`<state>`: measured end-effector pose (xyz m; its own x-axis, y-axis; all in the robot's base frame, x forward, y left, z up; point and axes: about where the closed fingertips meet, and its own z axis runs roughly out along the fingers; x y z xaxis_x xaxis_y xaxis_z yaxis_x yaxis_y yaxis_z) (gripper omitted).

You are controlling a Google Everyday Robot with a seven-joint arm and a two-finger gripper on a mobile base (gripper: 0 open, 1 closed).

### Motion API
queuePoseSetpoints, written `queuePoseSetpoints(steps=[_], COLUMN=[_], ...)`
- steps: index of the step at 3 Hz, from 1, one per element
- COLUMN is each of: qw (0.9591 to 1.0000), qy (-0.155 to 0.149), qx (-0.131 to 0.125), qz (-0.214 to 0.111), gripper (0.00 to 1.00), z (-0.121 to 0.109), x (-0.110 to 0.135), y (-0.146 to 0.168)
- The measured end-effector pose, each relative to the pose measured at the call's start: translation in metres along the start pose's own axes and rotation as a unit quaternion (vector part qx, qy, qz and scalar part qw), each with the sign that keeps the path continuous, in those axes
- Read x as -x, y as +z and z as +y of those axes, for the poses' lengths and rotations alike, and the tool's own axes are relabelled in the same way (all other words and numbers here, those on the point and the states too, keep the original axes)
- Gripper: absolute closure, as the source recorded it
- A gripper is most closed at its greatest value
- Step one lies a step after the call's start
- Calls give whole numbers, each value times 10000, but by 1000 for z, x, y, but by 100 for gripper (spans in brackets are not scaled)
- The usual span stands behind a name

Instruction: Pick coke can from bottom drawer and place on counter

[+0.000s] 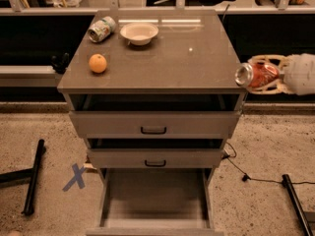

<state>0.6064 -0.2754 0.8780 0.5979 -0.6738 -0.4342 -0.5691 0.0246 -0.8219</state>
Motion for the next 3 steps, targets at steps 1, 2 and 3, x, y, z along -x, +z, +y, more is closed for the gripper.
queuePoseSetpoints(steps=[1, 2, 3], qw=[9991, 9980, 9959], qy=[68, -60, -114], qx=[336, 565, 851], qz=[-238, -290, -268], gripper=[100, 100, 100], z=[-34, -65, -77], x=[1, 2, 1], y=[24, 48, 72])
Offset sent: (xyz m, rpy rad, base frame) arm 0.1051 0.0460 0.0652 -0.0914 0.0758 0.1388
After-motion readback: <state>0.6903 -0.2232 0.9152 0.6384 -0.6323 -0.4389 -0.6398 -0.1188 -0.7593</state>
